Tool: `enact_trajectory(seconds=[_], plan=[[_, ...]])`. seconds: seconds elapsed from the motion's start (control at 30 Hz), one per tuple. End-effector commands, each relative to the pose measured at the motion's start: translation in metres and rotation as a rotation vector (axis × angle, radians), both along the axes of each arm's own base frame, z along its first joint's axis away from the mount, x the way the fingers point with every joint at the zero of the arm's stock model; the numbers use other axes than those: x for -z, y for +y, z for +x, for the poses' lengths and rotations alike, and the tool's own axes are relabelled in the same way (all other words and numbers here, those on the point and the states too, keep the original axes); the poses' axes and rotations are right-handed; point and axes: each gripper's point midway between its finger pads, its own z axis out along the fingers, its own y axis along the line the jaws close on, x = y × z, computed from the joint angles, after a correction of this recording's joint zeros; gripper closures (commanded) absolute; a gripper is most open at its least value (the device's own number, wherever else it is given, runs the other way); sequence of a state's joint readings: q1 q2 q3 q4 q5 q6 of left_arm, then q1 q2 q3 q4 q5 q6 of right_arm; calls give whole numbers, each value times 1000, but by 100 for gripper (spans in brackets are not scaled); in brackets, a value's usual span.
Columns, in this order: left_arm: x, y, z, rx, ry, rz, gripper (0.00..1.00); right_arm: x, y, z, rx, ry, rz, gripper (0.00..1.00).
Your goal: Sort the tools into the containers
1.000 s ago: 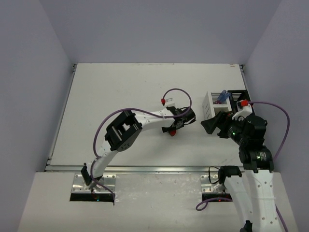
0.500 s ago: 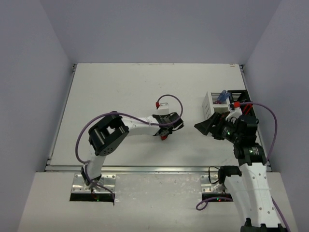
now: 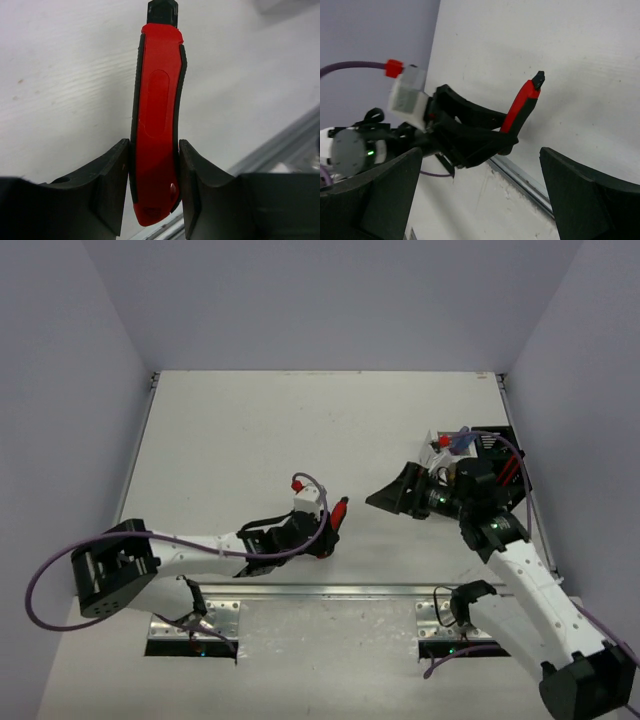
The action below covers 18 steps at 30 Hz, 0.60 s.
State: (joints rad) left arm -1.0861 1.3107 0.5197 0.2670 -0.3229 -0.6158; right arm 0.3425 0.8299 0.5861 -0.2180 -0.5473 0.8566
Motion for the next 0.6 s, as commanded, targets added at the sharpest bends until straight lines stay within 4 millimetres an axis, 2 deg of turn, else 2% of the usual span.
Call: enact_trajectory(seconds=[0.0, 0.03, 0.17, 0.23, 0.33, 0.4, 0.43, 0.47, 0.5, 0.57], plan=[[-99, -32, -12, 138, -254, -324, 100, -8, 17, 28, 121, -97, -47, 1], [-107, -33, -16, 153, -269, -356, 100, -4, 23, 26, 119, -88, -55, 1], [-120, -29, -24, 166, -294, -414, 100, 12, 33, 23, 178, -33, -116, 1], [-127, -30, -29, 193, -310, -426, 100, 13, 48, 18, 157, -35, -92, 9], [-129, -32, -34, 224, -314, -429, 100, 14, 73, 6, 90, -36, -68, 48], [-132, -33, -40, 248, -313, -444, 100, 12, 85, -1, 65, -48, -78, 93], [-133, -34, -42, 257, -311, -441, 100, 12, 85, 2, 85, -60, -89, 98], [-134, -34, -43, 264, -308, -433, 96, 12, 85, 5, 106, -69, -97, 100], [-133, -34, -42, 260, -305, -410, 75, 9, 85, 6, 109, -76, -95, 100], [-128, -31, -36, 216, -284, -338, 24, -1, 82, 11, 124, -118, -106, 100]])
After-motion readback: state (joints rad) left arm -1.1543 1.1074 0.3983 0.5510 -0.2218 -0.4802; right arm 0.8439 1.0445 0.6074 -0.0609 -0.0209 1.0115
